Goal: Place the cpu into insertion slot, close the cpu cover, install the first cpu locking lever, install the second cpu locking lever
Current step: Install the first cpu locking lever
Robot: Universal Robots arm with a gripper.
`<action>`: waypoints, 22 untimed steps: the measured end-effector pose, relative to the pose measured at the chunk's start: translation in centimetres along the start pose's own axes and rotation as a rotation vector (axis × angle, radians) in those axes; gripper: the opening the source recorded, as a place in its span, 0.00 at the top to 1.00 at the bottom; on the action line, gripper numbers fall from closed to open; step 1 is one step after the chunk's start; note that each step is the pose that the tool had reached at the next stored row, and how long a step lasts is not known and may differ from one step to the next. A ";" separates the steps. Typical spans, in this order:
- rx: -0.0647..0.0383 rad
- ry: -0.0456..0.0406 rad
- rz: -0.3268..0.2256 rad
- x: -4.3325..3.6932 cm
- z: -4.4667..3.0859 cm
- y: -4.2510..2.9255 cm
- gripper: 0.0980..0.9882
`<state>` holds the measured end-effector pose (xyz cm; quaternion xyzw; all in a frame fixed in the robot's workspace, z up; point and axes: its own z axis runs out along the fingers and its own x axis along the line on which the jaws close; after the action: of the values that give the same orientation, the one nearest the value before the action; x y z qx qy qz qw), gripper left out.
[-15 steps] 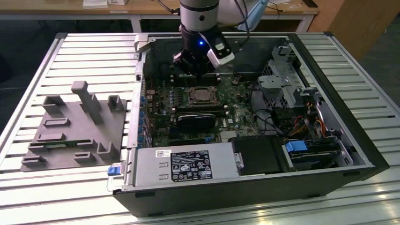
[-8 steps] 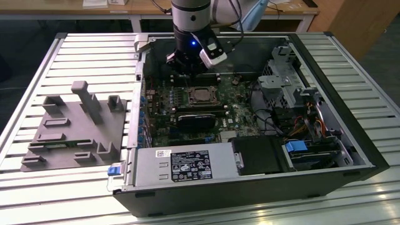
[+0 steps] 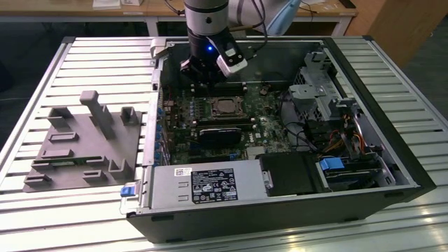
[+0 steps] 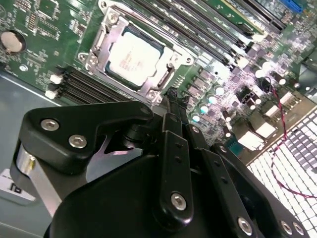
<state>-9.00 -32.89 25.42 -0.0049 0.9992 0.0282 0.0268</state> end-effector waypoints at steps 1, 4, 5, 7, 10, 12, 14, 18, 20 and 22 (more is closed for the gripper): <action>-0.001 -0.0003 0.000 0.18 -0.01 0.00 1.00; -0.011 -0.0017 0.001 0.66 -0.03 0.01 1.00; -0.014 -0.0022 0.001 0.81 -0.04 0.01 1.00; -0.023 -0.0031 0.001 1.08 -0.06 0.01 1.00; -0.047 -0.0047 0.002 1.43 -0.08 0.02 1.00; -0.062 -0.0056 0.003 1.67 -0.08 0.02 1.00; -0.078 -0.0063 0.004 1.81 -0.07 0.02 1.00; -0.128 -0.0078 0.007 2.03 -0.04 0.02 1.00; -0.154 -0.0088 0.008 2.26 -0.02 0.02 1.00; -0.162 -0.0092 0.009 2.43 0.01 0.02 1.00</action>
<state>-11.43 -32.89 25.29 -0.0026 0.9935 0.1092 0.0308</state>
